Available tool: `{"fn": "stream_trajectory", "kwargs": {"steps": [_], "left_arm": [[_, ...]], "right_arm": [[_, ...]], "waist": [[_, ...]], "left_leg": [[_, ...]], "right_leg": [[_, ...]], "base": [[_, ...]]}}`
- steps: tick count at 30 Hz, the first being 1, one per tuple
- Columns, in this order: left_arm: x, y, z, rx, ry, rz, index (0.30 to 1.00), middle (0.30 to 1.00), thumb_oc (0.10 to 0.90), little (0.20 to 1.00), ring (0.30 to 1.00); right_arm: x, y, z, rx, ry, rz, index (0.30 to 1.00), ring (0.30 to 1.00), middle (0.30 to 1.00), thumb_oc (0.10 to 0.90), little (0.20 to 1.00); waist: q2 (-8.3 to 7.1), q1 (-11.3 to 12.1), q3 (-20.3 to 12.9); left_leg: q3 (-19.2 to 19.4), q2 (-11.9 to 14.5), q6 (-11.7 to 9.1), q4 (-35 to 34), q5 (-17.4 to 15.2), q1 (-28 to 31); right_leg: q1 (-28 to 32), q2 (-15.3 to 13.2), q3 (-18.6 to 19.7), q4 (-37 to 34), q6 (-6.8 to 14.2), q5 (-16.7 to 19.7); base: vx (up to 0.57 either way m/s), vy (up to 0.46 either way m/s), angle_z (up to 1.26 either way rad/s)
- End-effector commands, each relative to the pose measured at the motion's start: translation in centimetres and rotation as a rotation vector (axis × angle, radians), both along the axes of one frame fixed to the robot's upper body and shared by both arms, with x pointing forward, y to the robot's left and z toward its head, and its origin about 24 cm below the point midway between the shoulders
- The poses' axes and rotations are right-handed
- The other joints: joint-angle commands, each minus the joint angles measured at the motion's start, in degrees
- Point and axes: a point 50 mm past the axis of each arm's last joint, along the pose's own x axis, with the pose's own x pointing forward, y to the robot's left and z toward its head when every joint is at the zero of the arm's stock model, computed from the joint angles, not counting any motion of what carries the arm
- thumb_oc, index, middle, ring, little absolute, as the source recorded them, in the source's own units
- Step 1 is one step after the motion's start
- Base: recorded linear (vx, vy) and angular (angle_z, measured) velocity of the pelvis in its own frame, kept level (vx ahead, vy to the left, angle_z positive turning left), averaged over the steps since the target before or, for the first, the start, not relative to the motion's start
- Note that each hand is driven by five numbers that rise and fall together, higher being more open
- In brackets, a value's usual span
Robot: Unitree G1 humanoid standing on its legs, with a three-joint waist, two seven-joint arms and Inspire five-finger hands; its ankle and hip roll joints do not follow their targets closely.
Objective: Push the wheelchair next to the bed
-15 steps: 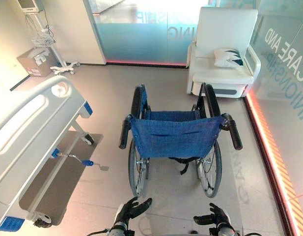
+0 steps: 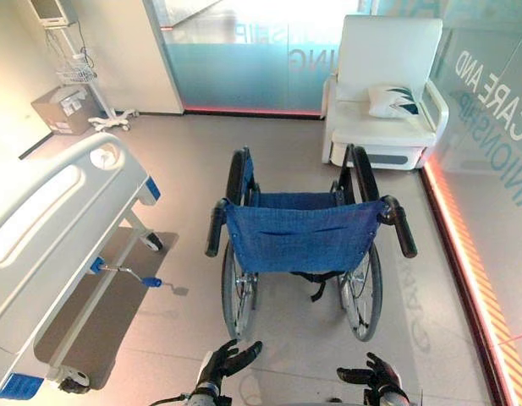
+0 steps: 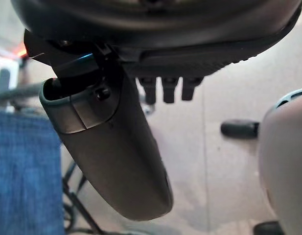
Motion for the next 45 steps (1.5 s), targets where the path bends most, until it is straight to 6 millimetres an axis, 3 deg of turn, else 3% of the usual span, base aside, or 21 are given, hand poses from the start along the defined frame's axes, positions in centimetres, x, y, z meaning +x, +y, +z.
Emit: {"fn": "stream_trajectory", "kwargs": {"steps": [1,4,5,7,10,11,12,13,14,17,18,22,23,24,25,26,27,29,32,37,45], "left_arm": [[3.4,0.8,1.2,-0.001,-0.106,0.054,0.9,0.9,0.8,0.9,0.9],[4.7,3.6,2.4,-0.012,-0.204,0.287,0.9,0.9,0.8,0.9,0.9],[6.0,5.4,3.8,0.02,-0.294,0.365,0.9,0.9,0.8,0.9,0.9],[7.1,6.5,5.0,0.039,-0.361,0.399,0.9,0.9,0.8,0.9,0.9],[10.1,9.8,8.8,0.136,-0.527,0.417,0.9,0.9,0.8,0.9,0.9],[10.4,10.3,9.2,0.141,-0.536,0.421,0.9,0.9,0.8,0.9,0.9],[12.0,12.4,11.6,0.182,-0.611,0.44,0.9,0.9,0.8,0.9,0.9],[12.4,13.0,12.4,0.187,-0.63,0.447,0.9,0.9,0.8,0.9,0.9],[13.7,14.2,14.5,0.218,-0.712,0.464,0.9,0.9,0.8,0.9,0.9],[15.3,15.0,17.1,0.233,-0.797,0.473,0.9,0.9,0.8,0.9,0.9],[16.2,15.6,19.1,0.249,-0.864,0.476,0.9,0.9,0.8,0.9,0.9],[18.7,16.8,24.8,0.277,-1.019,0.461,0.9,0.9,0.8,0.9,0.9],[18.8,16.8,25.0,0.278,-1.026,0.458,0.9,0.9,0.8,0.9,0.9],[19.7,16.5,27.1,0.279,-1.086,0.427,0.9,0.9,0.8,0.9,0.9],[19.8,16.4,27.3,0.279,-1.096,0.42,0.9,0.9,0.8,0.9,0.9],[20.7,15.7,29.1,0.252,-1.143,0.366,0.9,0.9,0.8,0.9,0.9],[20.7,15.7,29.1,0.252,-1.143,0.366,0.9,0.9,0.8,0.9,0.9],[21.6,14.3,31.0,0.206,-1.194,0.242,0.9,0.9,0.8,0.9,0.9],[22.0,12.7,32.3,0.191,-1.222,0.091,0.9,0.9,0.8,0.9,0.9],[21.7,11.9,32.5,0.19,-1.158,-0.086,0.9,0.9,0.8,0.9,0.9],[20.9,11.7,31.1,0.28,-0.981,-0.251,0.9,0.9,0.8,0.9,0.9]], "right_arm": [[4.8,-1.7,2.2,-0.042,-0.187,-0.078,0.9,0.9,0.9,0.8,0.9],[6.5,-4.1,3.8,-0.089,-0.269,-0.159,0.9,0.9,0.9,0.8,0.9],[7.7,-5.7,5.2,-0.105,-0.334,-0.201,0.9,0.9,0.9,0.8,0.9],[8.6,-7.0,6.3,-0.114,-0.383,-0.214,0.9,0.9,0.9,0.8,0.9],[11.9,-11.2,11.2,-0.216,-0.565,-0.233,0.9,0.9,0.9,0.8,0.9],[12.2,-11.6,11.8,-0.225,-0.579,-0.235,0.9,0.9,0.9,0.8,0.9],[13.8,-13.3,14.4,-0.274,-0.656,-0.247,0.9,0.9,0.9,0.8,0.9],[14.4,-13.6,15.3,-0.285,-0.677,-0.249,0.9,0.9,0.9,0.8,0.9],[15.6,-14.5,17.4,-0.327,-0.738,-0.254,0.9,0.9,0.9,0.8,0.9],[17.1,-15.0,19.9,-0.366,-0.797,-0.255,0.9,0.9,0.9,0.8,0.9],[18.0,-15.3,21.7,-0.392,-0.845,-0.253,0.9,0.9,0.9,0.8,0.9],[20.5,-14.8,26.9,-0.431,-0.994,-0.223,0.9,0.9,0.9,0.8,0.9],[20.6,-14.8,27.1,-0.434,-1.001,-0.221,0.9,0.9,0.9,0.8,0.9],[21.4,-14.1,29.0,-0.442,-1.063,-0.2,0.9,0.9,0.9,0.8,0.9],[21.5,-14.1,29.3,-0.445,-1.072,-0.196,0.9,0.9,0.9,0.8,0.9],[22.1,-13.3,31.1,-0.45,-1.135,-0.165,0.9,0.9,0.9,0.8,0.9],[22.1,-13.3,31.1,-0.45,-1.135,-0.165,0.9,0.9,0.9,0.8,0.9],[22.6,-12.2,33.6,-0.466,-1.226,-0.103,0.9,0.9,0.9,0.8,0.9],[22.6,-11.2,35.5,-0.472,-1.291,-0.022,0.9,0.9,0.9,0.8,0.9],[22.4,-9.6,36.4,-0.443,-1.306,0.153,0.9,0.9,0.9,0.8,0.9],[21.8,-7.7,35.3,-0.372,-1.257,0.299,0.9,0.9,0.9,0.8,0.9]], "waist": [[-0.37,0.89,0.94],[-0.65,1.19,0.78],[-0.91,1.5,0.68],[-1.04,1.65,0.67],[-1.04,1.96,0.75],[-1.05,1.94,0.73],[-1.08,1.85,0.55],[-1.1,1.79,0.51],[-1.14,1.58,0.31],[-1.11,1.38,0.25],[-1.02,1.26,0.04],[-0.72,0.74,-0.13],[-0.72,0.73,-0.08],[-0.63,0.57,-0.1],[-0.62,0.55,-0.05],[-0.55,0.42,0.03],[-0.55,0.42,0.03],[-0.49,0.44,0.26],[-0.46,0.62,0.46],[-0.57,0.77,0.55],[-0.71,0.66,1.29]], "left_leg": [[0.77,-3.89,1.74,0.25,-2.63,0.18],[0.72,-3.8,1.74,0.25,-2.82,0.79],[0.69,-3.58,1.65,0.25,-2.86,0.94],[0.66,-3.45,1.6,0.25,-2.83,0.97],[0.67,-3.14,1.31,0.25,-2.7,0.87],[0.69,-3.12,1.28,0.25,-2.72,0.87],[0.82,-3.1,1.2,0.25,-2.79,0.84],[0.85,-3.13,1.18,0.25,-2.86,0.85],[0.93,-3.16,1.08,0.25,-2.95,0.91],[0.92,-3.18,0.95,0.25,-2.99,1.02],[0.97,-3.16,0.86,0.25,-3.03,1.08],[1.33,-3.14,0.6,0.25,-2.92,1.03],[1.34,-3.14,0.6,0.25,-2.92,1.03],[1.37,-3.22,0.54,0.25,-2.93,0.9],[1.37,-3.23,0.53,0.25,-2.93,0.88],[1.38,-3.31,0.52,0.25,-2.86,0.66],[1.38,-3.31,0.52,0.25,-2.86,0.66],[1.28,-3.37,0.5,0.25,-2.83,0.29],[1.12,-3.47,0.58,0.25,-2.84,-0.01],[0.95,-3.53,0.7,0.25,-2.85,-0.15],[1.06,-3.54,0.99,0.25,-2.64,-0.5]], "right_leg": [[1.95,2.01,0.08,0.33,-1.91,0.56],[2.66,2.16,0.1,0.14,-1.99,0.48],[2.82,2.16,0.12,0.12,-2.08,0.4],[2.85,2.17,0.13,0.12,-2.12,0.42],[2.73,2.12,0.02,0.12,-2.11,0.53],[2.71,2.12,0.03,0.12,-2.09,0.53],[2.66,2.11,0.01,0.12,-2.02,0.48],[2.64,2.12,0.02,0.12,-1.99,0.44],[2.61,2.15,0.06,0.12,-1.93,0.39],[2.71,2.18,0.09,0.12,-1.9,0.27],[2.75,2.17,0.1,0.12,-1.87,0.2],[2.73,2.08,0.17,0.12,-1.92,0.0],[2.72,2.08,0.17,0.12,-1.93,-0.01],[2.65,2.08,0.22,0.12,-1.96,-0.13],[2.64,2.08,0.22,0.12,-1.97,-0.14],[2.51,2.06,0.21,0.12,-2.02,-0.17],[2.51,2.06,0.21,0.12,-2.02,-0.17],[2.3,1.99,0.13,0.12,-2.05,-0.29],[2.17,1.97,0.02,0.12,-2.02,-0.37],[2.18,2.0,-0.08,0.12,-1.99,-0.53],[1.9,1.98,-0.09,0.12,-1.8,-0.36]], "base": [[0.05,-0.032,0.0],[0.06,-0.05,0.0],[0.03,-0.05,0.01],[0.02,-0.041,0.03],[0.0,-0.01,0.01],[0.0,0.0,0.0],[0.0,0.0,0.0],[0.0,0.0,0.0],[0.0,0.0,0.0],[0.01,0.005,-0.01],[0.04,0.018,-0.01],[0.02,0.01,0.0],[0.0,0.0,0.0],[0.0,0.0,0.0],[0.0,0.0,0.0],[0.0,0.0,0.0],[0.0,0.0,0.0],[0.0,0.0,0.0],[0.0,0.0,0.0],[0.0,0.001,0.01],[-0.02,0.0,0.0]]}}
